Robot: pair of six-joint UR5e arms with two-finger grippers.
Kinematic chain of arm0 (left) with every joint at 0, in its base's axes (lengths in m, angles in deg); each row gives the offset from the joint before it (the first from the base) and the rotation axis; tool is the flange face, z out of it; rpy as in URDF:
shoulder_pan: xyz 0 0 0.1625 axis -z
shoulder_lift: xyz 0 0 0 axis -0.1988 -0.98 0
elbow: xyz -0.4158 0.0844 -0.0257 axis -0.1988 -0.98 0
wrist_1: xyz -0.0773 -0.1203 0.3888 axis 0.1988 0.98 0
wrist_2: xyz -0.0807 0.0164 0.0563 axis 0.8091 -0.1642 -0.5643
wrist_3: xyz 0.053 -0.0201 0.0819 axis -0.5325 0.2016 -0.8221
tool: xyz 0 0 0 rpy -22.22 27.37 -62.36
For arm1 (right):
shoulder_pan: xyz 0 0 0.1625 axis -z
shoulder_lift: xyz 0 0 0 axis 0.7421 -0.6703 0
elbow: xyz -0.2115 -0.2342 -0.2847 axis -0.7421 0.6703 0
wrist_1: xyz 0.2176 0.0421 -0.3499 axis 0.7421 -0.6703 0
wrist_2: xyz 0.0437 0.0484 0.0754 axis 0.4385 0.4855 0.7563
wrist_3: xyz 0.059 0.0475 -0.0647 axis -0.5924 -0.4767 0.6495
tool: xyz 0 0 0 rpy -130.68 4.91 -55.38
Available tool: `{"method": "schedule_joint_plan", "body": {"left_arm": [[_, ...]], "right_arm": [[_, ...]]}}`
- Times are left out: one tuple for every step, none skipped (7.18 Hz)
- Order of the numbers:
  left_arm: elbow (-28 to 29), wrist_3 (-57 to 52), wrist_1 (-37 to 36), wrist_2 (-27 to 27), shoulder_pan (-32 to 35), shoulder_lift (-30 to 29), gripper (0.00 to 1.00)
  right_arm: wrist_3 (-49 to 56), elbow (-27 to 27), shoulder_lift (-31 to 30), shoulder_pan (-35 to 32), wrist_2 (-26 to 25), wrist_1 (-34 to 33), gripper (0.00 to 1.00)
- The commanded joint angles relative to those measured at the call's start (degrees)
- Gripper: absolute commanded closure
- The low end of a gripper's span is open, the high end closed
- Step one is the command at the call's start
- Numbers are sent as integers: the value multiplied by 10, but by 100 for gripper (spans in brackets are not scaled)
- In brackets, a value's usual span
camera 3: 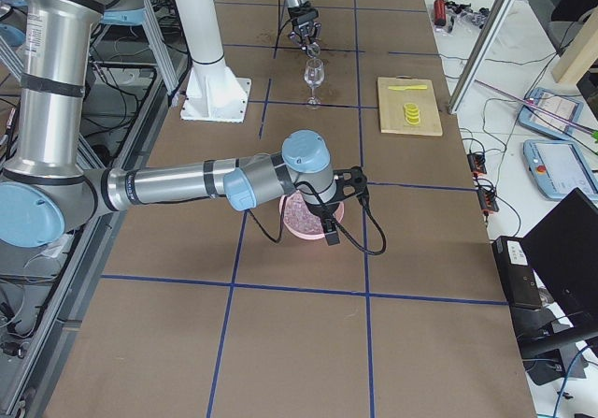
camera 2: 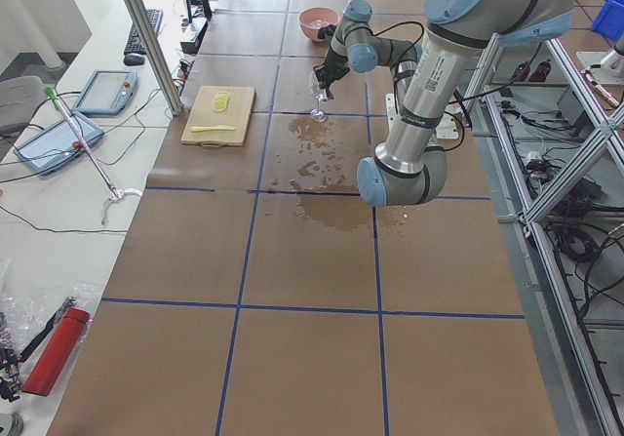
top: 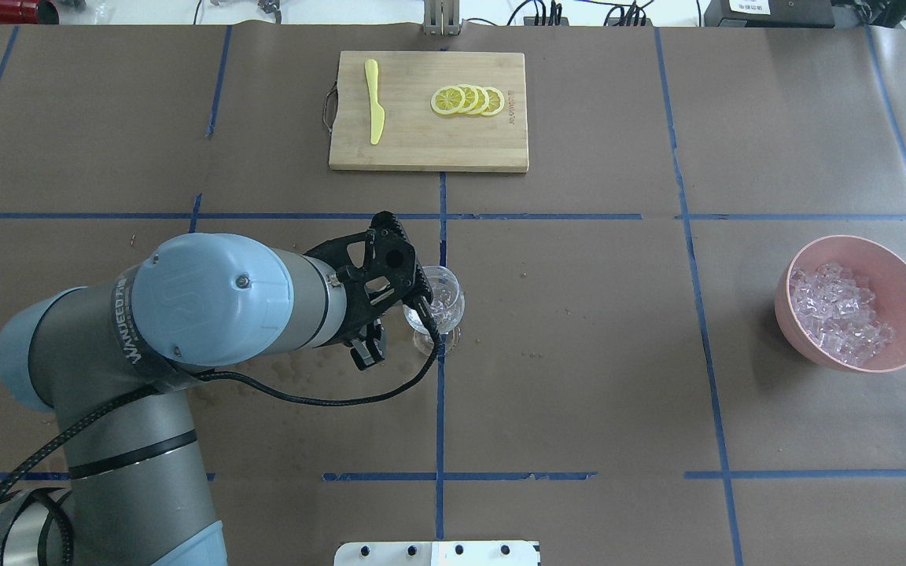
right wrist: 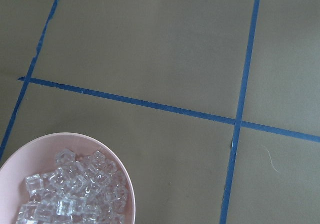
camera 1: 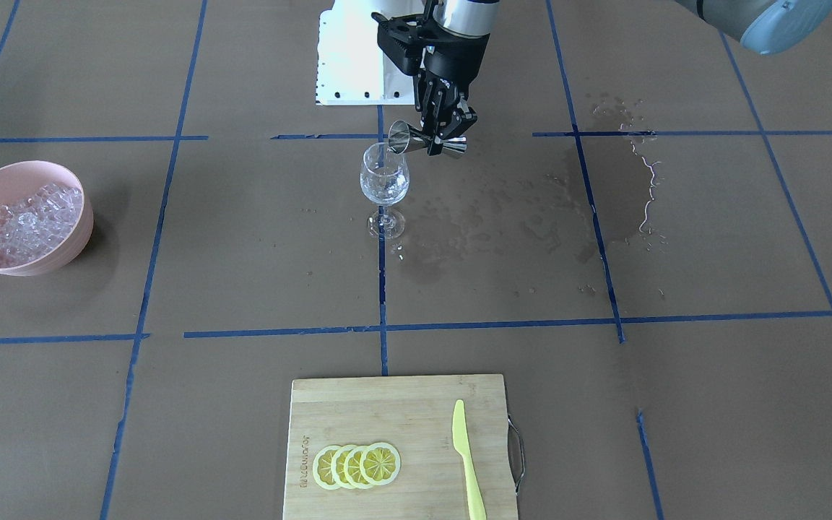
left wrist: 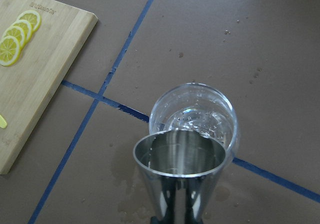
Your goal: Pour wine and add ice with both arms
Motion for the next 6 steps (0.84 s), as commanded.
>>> {"method": "schedule_joint_plan", "body": {"left_arm": [[-1,-9,-51,-3,-1,-24,100],[0,-9,-79,-3,-3,-39,100],[0,-9,-114,-3,-4,-57,100],[1,-9,-141,-4,-4,-67,100],[3,-9,-164,-4,-4,-76,100],[5,-9,-187,-10,-4,-87,100]], "right_arm": [[0,0,0,0,0,0,0],[0,0,0,0,0,0,0],[0,0,0,0,0,0,0],[-1,0,0,0,0,0,0],[0,0,0,0,0,0,0],[0,0,0,0,0,0,0]]}}
